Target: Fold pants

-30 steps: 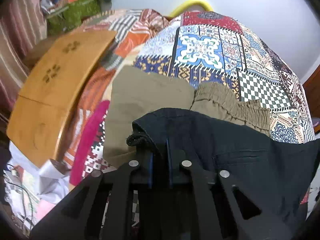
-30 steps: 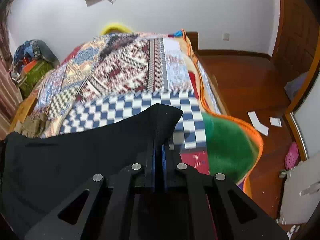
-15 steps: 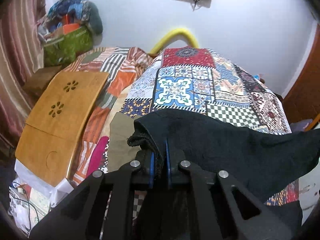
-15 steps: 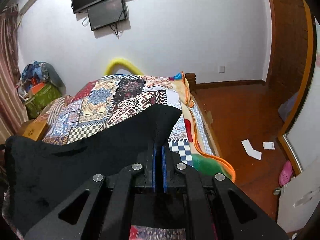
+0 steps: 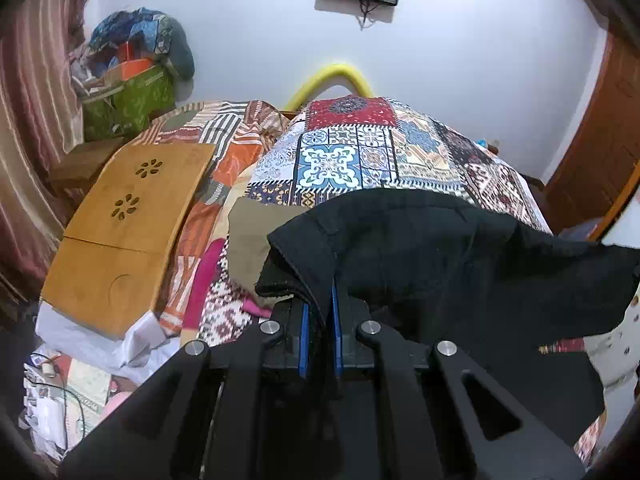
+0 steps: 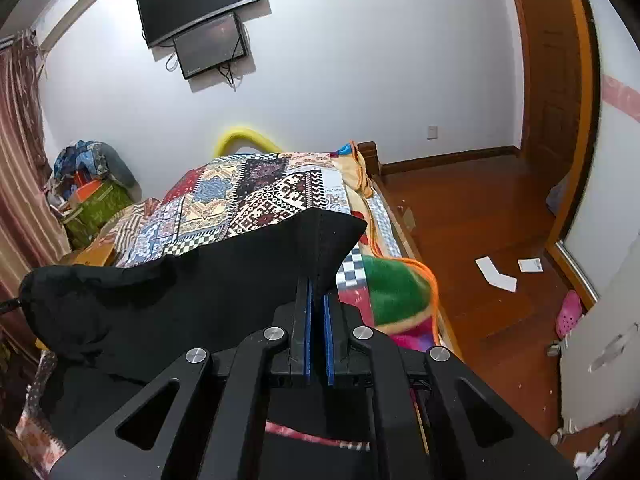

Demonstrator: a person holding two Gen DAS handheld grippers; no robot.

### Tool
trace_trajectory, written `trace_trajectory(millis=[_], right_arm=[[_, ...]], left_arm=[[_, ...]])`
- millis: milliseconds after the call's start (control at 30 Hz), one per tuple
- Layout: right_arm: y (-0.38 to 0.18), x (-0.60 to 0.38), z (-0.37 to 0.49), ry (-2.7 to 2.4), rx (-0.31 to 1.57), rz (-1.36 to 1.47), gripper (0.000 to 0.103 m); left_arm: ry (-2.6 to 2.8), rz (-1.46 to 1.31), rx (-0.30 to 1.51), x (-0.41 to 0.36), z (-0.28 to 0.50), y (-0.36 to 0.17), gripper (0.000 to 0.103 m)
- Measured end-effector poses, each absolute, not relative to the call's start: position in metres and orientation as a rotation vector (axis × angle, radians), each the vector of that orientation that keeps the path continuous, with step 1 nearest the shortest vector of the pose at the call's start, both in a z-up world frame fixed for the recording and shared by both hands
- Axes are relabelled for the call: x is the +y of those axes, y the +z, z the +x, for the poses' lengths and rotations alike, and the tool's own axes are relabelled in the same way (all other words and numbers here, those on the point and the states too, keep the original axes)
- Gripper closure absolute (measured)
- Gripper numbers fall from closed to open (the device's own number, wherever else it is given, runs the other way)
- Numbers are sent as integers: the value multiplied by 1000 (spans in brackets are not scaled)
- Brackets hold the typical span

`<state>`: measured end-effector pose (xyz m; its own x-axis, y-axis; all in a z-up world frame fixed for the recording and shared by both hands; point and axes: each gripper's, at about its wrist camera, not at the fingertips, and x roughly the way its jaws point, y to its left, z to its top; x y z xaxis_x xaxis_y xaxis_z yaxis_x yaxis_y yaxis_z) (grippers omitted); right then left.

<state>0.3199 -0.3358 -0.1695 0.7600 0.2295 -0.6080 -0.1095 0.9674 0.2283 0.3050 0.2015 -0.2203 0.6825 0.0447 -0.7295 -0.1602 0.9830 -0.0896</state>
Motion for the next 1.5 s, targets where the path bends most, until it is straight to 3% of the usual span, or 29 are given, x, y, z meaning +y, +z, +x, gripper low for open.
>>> trace_trajectory(millis=[467, 1267, 1400, 1500], right_arm=[[-186, -349, 254, 162, 710, 219, 99], [-271, -380, 176, 99, 922, 258, 98], [-279, -386, 172, 77, 960, 245, 94], [-284, -398, 167, 53, 982, 256, 83]], left_arm=[[93, -103, 840, 197, 211, -238, 94], [199, -48, 1009, 189, 128, -337, 92], [225, -83, 1006, 200, 115, -333, 92], [239, -90, 992, 202, 108, -322, 92]])
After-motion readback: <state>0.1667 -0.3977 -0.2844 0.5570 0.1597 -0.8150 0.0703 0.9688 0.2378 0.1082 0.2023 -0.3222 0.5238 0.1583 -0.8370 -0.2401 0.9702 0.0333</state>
